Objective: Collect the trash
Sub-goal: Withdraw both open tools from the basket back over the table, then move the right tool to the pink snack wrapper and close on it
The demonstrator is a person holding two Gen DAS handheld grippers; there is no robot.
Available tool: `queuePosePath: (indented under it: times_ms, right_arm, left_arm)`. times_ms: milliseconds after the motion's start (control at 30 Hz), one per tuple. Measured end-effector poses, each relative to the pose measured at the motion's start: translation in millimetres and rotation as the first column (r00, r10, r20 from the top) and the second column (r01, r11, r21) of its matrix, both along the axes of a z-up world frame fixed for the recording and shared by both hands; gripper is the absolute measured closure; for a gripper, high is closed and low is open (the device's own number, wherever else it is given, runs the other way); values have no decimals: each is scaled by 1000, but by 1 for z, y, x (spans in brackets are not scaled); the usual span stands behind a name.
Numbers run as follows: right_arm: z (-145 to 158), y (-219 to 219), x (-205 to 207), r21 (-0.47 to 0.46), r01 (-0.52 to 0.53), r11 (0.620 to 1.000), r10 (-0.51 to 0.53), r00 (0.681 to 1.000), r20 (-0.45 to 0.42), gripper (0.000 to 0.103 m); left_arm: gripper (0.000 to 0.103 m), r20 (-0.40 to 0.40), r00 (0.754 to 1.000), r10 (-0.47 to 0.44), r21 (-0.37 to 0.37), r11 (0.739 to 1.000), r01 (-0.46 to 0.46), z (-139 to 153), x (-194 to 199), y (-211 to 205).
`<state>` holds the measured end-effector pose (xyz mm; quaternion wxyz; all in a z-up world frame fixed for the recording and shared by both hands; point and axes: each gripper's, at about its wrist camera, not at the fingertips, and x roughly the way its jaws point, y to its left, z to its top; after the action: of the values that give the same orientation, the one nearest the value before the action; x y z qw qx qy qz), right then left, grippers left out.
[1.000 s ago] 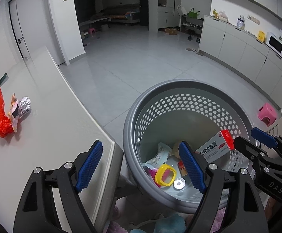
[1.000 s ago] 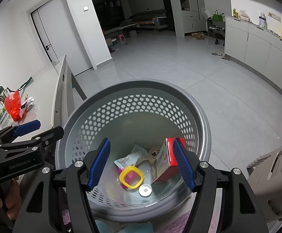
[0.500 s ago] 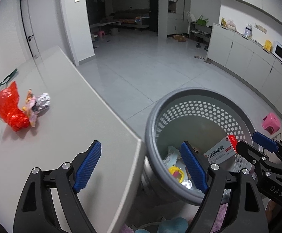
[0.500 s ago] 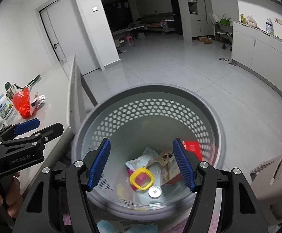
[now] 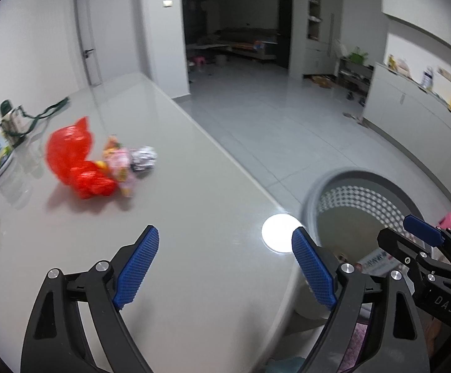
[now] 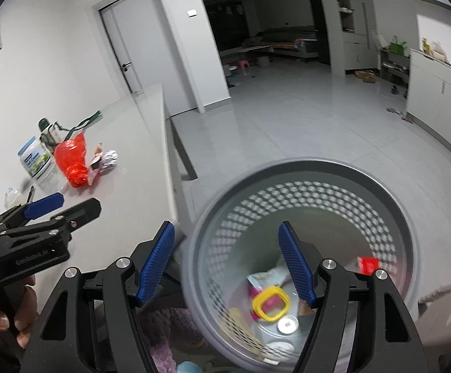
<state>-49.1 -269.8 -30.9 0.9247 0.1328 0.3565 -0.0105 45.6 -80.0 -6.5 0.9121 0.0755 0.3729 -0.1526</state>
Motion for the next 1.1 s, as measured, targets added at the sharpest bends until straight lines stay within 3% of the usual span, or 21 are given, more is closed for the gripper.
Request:
queuePosePath:
  times_ms: [300,500,900,1100]
  right_arm:
    - [4,51,46,8,-119,993,119,993,2,36]
    - [5,85,76,3,-188,982,188,982,-6,36]
    - [14,155,144,-11,-308,951,308,951,-14,36]
    - [9,181,175,-25,-346,938,344,938,-43,36]
  left_arm:
    - [14,16,986,165,-12,986,-165,3,21,68]
    - [14,13,962,271,-13,962,-271,0,39,114]
    - [13,33,926,376,1,927,-376,0,79,174]
    - [13,3,917,398,-12,917,-398,-10,87,189]
